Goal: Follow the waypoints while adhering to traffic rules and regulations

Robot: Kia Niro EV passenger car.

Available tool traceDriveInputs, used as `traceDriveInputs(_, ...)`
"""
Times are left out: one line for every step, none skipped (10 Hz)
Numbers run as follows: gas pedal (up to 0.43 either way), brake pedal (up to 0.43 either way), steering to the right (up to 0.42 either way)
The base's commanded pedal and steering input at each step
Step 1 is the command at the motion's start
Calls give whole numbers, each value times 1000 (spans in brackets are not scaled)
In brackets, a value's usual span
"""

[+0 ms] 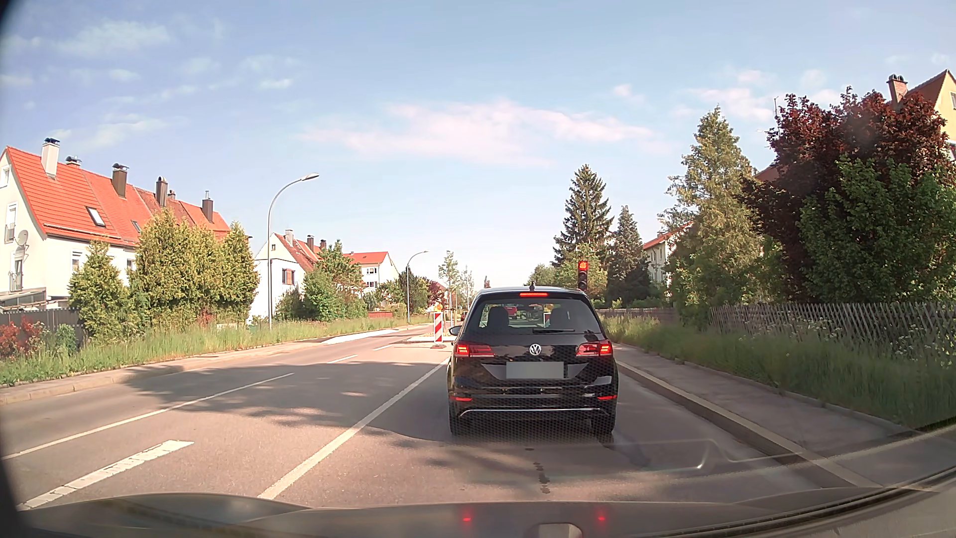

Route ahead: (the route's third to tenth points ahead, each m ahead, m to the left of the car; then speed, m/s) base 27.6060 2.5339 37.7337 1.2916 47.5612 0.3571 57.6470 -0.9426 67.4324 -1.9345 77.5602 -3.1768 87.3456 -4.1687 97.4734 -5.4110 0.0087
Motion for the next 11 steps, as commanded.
traceDriveInputs(0, 238, -21)
traceDriveInputs(0, 238, -21)
traceDriveInputs(0, 238, -21)
traceDriveInputs(0, 238, -21)
traceDriveInputs(0, 238, -21)
traceDriveInputs(0, 238, -21)
traceDriveInputs(0, 244, -21)
traceDriveInputs(0, 238, -21)
traceDriveInputs(0, 238, -21)
traceDriveInputs(0, 238, -21)
traceDriveInputs(0, 238, -21)
